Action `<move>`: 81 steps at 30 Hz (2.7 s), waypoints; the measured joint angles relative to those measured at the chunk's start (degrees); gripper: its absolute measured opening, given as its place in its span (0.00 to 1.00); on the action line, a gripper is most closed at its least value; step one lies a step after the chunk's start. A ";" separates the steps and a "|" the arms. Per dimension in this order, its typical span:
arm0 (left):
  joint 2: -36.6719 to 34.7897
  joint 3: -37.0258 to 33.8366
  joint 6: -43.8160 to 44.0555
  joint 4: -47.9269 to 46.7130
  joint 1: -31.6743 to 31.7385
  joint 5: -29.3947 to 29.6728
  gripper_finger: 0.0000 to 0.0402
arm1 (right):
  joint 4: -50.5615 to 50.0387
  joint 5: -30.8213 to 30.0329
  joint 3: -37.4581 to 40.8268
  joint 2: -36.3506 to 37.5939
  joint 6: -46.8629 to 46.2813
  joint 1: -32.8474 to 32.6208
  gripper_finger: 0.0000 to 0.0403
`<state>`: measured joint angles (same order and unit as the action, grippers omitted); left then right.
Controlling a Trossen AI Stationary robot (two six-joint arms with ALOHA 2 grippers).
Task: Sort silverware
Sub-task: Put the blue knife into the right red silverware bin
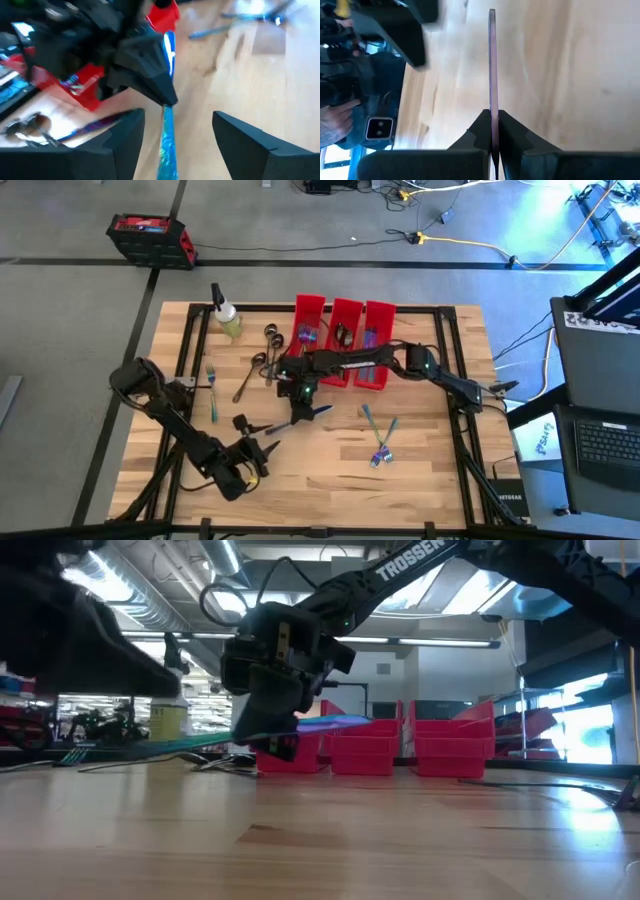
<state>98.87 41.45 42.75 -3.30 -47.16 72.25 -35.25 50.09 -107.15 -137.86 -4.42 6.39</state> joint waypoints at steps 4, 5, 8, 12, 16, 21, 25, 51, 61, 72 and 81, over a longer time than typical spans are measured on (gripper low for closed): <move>-1.96 0.00 -0.02 -1.87 -0.37 2.09 0.55 | -5.36 -1.16 -0.02 0.73 2.80 1.31 0.00; -2.21 0.02 -0.33 -1.80 -0.37 2.11 0.55 | -6.27 -1.56 -0.02 1.21 3.13 1.51 0.00; -2.36 0.02 -0.47 -2.02 -0.38 1.86 0.55 | -9.81 -2.27 -0.02 3.13 5.47 1.55 0.00; -2.36 0.02 -0.75 -2.32 -0.39 1.34 0.55 | -15.78 -2.72 -0.02 7.05 10.38 1.08 0.00; -2.36 0.02 -0.65 -3.94 -0.08 1.31 0.55 | -19.71 -2.68 -0.02 11.34 12.53 1.11 0.00; -2.36 0.02 0.86 -6.26 0.79 1.26 0.55 | -26.90 -3.28 -0.07 16.51 18.31 1.83 0.00; -2.36 0.02 2.05 -6.42 0.81 1.43 0.55 | -31.93 -4.17 -0.07 20.41 22.12 4.35 0.01; -6.55 -3.31 3.25 -17.30 5.64 3.50 0.55 | -54.93 -28.44 -0.04 30.38 51.44 16.46 0.01; -7.80 -4.52 5.23 -17.51 11.89 4.03 0.55 | -54.78 -37.18 -0.03 30.79 60.70 16.74 0.01; -8.48 -4.52 4.61 -18.49 14.72 0.93 0.55 | -54.75 -32.44 -0.04 30.79 71.66 24.36 0.01; -9.05 -4.55 6.47 -18.42 15.90 -1.71 0.55 | -50.88 -30.93 -0.02 30.77 87.44 31.91 0.01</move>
<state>89.82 36.91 49.21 -21.72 -31.26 70.54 -86.13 19.16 -107.18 -107.09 83.01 38.30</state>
